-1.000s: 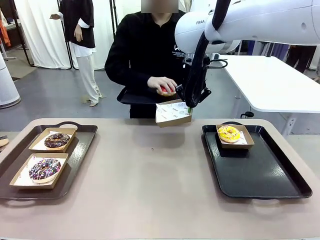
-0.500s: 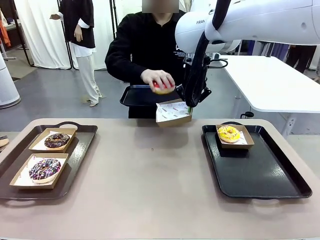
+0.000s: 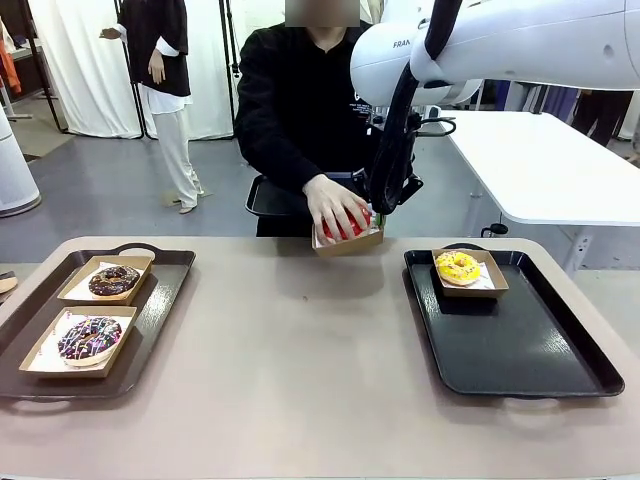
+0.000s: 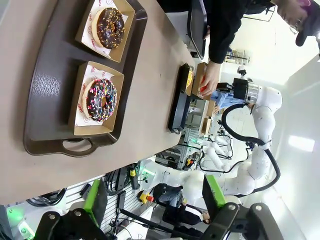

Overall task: Individually package the donuts and arrange them on the tray.
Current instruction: Place the picked Paper togo box on the Handle tray.

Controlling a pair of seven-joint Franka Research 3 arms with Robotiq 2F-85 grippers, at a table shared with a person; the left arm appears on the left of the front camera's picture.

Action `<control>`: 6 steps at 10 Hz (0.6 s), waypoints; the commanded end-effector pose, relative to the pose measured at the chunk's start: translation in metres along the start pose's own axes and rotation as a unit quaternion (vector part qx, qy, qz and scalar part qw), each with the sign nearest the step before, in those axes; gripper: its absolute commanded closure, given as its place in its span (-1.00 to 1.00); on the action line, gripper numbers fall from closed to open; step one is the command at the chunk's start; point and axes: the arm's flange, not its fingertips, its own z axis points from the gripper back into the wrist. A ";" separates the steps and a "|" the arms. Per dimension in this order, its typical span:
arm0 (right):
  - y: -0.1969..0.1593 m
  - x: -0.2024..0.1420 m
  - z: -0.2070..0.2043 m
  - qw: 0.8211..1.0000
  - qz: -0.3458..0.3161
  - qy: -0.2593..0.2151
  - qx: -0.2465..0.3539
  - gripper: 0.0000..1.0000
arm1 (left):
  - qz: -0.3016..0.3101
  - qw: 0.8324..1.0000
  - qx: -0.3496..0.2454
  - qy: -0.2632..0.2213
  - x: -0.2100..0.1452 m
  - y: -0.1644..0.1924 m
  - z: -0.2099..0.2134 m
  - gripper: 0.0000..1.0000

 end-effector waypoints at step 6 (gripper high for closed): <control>-0.002 -0.003 0.001 1.000 -0.005 0.002 0.003 1.00 | -0.004 1.000 -0.006 -0.001 -0.001 0.000 0.002 -1.00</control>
